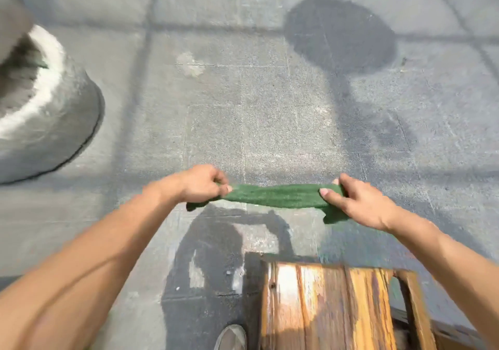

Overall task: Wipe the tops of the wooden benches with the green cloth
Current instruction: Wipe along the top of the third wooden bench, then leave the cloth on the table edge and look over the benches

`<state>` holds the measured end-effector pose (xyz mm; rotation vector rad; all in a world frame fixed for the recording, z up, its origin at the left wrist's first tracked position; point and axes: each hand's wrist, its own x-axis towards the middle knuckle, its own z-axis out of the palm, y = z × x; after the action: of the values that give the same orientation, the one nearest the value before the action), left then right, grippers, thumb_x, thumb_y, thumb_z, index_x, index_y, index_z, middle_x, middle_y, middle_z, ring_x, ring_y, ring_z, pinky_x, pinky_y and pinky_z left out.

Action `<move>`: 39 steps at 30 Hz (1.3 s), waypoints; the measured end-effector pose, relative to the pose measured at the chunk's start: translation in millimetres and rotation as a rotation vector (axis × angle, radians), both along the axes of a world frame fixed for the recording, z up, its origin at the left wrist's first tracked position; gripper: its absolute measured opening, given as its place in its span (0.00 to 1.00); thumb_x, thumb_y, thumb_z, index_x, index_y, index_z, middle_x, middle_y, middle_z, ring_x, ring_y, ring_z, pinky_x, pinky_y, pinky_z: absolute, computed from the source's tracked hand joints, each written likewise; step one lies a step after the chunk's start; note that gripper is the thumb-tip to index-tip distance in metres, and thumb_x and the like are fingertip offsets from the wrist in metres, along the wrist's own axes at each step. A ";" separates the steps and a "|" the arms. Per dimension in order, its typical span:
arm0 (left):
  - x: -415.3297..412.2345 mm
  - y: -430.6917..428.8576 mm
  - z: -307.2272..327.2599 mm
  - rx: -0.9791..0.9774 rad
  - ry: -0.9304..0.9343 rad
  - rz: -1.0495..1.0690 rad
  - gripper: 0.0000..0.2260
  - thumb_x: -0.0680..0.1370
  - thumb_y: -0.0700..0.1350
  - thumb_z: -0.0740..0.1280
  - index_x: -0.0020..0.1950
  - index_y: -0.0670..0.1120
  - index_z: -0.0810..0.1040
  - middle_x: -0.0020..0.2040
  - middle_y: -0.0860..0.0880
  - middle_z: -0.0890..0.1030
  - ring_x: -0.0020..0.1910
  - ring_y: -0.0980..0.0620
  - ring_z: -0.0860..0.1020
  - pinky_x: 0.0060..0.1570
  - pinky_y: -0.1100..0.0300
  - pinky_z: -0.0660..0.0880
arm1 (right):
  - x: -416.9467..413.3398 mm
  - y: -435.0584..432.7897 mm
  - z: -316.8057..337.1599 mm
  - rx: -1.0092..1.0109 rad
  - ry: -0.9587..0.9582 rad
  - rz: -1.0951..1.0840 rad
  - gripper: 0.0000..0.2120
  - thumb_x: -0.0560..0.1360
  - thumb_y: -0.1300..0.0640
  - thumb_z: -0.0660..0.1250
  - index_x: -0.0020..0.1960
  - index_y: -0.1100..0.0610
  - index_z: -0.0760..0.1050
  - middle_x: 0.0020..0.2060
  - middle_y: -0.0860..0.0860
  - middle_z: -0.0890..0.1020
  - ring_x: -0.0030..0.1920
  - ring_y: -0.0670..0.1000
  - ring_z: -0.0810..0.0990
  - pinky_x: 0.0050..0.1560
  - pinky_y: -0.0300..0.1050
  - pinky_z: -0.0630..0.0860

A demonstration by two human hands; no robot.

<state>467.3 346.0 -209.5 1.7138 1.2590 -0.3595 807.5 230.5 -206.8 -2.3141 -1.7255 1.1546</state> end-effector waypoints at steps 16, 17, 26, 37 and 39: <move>-386.8 -59.8 481.4 0.003 0.121 0.378 0.16 0.75 0.49 0.79 0.31 0.48 0.79 0.28 0.53 0.73 0.29 0.53 0.70 0.33 0.60 0.67 | -347.2 154.5 490.9 0.088 0.100 0.889 0.33 0.61 0.19 0.70 0.42 0.49 0.81 0.30 0.42 0.80 0.31 0.43 0.77 0.36 0.40 0.73; -435.5 -98.4 516.3 0.113 0.099 0.498 0.19 0.75 0.51 0.79 0.31 0.48 0.75 0.29 0.52 0.69 0.30 0.52 0.67 0.34 0.58 0.63 | -400.8 154.3 523.3 0.034 0.134 0.985 0.35 0.64 0.19 0.68 0.42 0.52 0.82 0.31 0.43 0.80 0.33 0.44 0.77 0.37 0.41 0.73; -556.3 -277.7 562.9 0.335 -0.236 1.035 0.07 0.72 0.44 0.81 0.43 0.46 0.85 0.46 0.45 0.86 0.44 0.49 0.84 0.48 0.54 0.79 | -576.1 123.6 581.6 -0.263 0.298 1.262 0.17 0.74 0.45 0.76 0.44 0.59 0.79 0.36 0.52 0.81 0.35 0.48 0.78 0.33 0.37 0.71; -626.4 -432.2 486.9 0.301 0.064 1.564 0.07 0.77 0.33 0.75 0.45 0.40 0.79 0.41 0.46 0.80 0.44 0.50 0.77 0.46 0.56 0.72 | -849.7 82.4 516.6 -0.256 0.039 1.932 0.08 0.77 0.54 0.77 0.42 0.57 0.86 0.33 0.48 0.81 0.34 0.46 0.74 0.35 0.37 0.70; -637.1 -448.0 476.2 0.326 0.311 1.574 0.08 0.75 0.34 0.76 0.45 0.40 0.78 0.37 0.48 0.78 0.43 0.48 0.76 0.44 0.56 0.67 | -883.1 76.4 504.9 -0.059 0.062 1.967 0.06 0.77 0.54 0.78 0.43 0.55 0.85 0.33 0.48 0.82 0.33 0.46 0.75 0.39 0.41 0.72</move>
<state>-169.9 -102.0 266.7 0.4504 2.5285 0.5690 -75.6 307.0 298.1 0.2332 -3.6176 0.9965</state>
